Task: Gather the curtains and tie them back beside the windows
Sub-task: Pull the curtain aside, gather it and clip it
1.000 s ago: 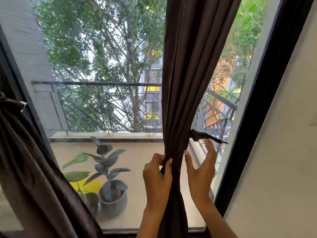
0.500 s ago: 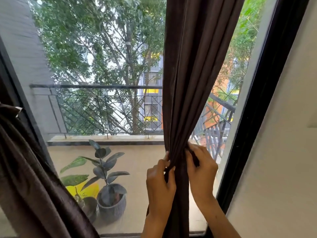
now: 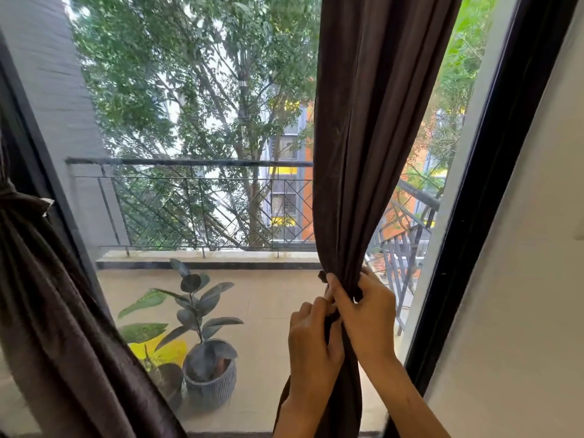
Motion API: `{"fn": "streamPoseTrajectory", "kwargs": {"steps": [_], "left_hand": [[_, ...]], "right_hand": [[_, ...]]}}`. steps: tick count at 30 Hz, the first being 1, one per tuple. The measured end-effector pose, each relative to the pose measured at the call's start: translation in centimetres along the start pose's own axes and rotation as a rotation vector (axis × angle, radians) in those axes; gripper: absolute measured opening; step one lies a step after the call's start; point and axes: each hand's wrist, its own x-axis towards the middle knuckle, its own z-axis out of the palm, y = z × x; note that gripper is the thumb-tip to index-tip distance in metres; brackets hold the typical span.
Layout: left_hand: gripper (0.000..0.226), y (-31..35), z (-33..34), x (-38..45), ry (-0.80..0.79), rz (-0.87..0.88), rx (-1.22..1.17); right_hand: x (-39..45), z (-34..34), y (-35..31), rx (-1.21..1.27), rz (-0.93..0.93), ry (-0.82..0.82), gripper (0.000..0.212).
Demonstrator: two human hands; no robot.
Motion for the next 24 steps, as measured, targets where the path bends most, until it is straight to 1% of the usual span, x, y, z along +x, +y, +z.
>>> {"fn": "streamPoseTrajectory", "kwargs": {"steps": [5,7,9,10,13,14,17,20,22,24], "left_hand": [[0.027,0.4,0.0,-0.1,0.005,0.031,0.014],[0.022,0.4,0.2,-0.2,0.017,0.025,0.020],[0.013,0.2,0.5,-0.1,0.037,-0.001,-0.001],[0.009,0.1,0.6,-0.1,0.050,-0.014,-0.012],[0.006,-0.2,0.3,0.3,0.088,-0.032,-0.053],[0.006,-0.3,0.1,0.4,0.090,-0.036,-0.068],[0.006,-0.5,-0.2,0.3,0.077,-0.063,-0.121],[0.015,-0.5,-0.1,0.3,0.097,-0.086,-0.159],[0.014,-0.7,0.2,0.1,0.112,-0.102,-0.209],[0.020,-0.9,0.6,-0.1,0.114,-0.152,-0.254]], "right_hand": [[0.3,-0.7,0.2,-0.057,-0.012,0.005,0.012],[0.1,-0.9,-0.1,-0.062,0.005,0.008,0.014],[-0.6,-1.0,-0.7,-0.036,0.039,-0.027,0.010],[-1.2,-1.1,-0.9,0.000,0.064,-0.035,0.012],[-3.3,-1.4,-1.4,0.155,0.141,-0.011,0.036],[-3.9,-1.5,-1.3,0.191,0.157,-0.016,0.037],[-4.5,-1.5,-0.8,0.317,0.213,-0.055,0.028],[-3.8,-1.8,-0.5,0.487,0.303,-0.068,0.038],[-3.3,-1.9,-0.6,0.609,0.380,-0.053,0.037],[-2.8,-2.0,-0.8,0.646,0.407,-0.014,0.037]]}}
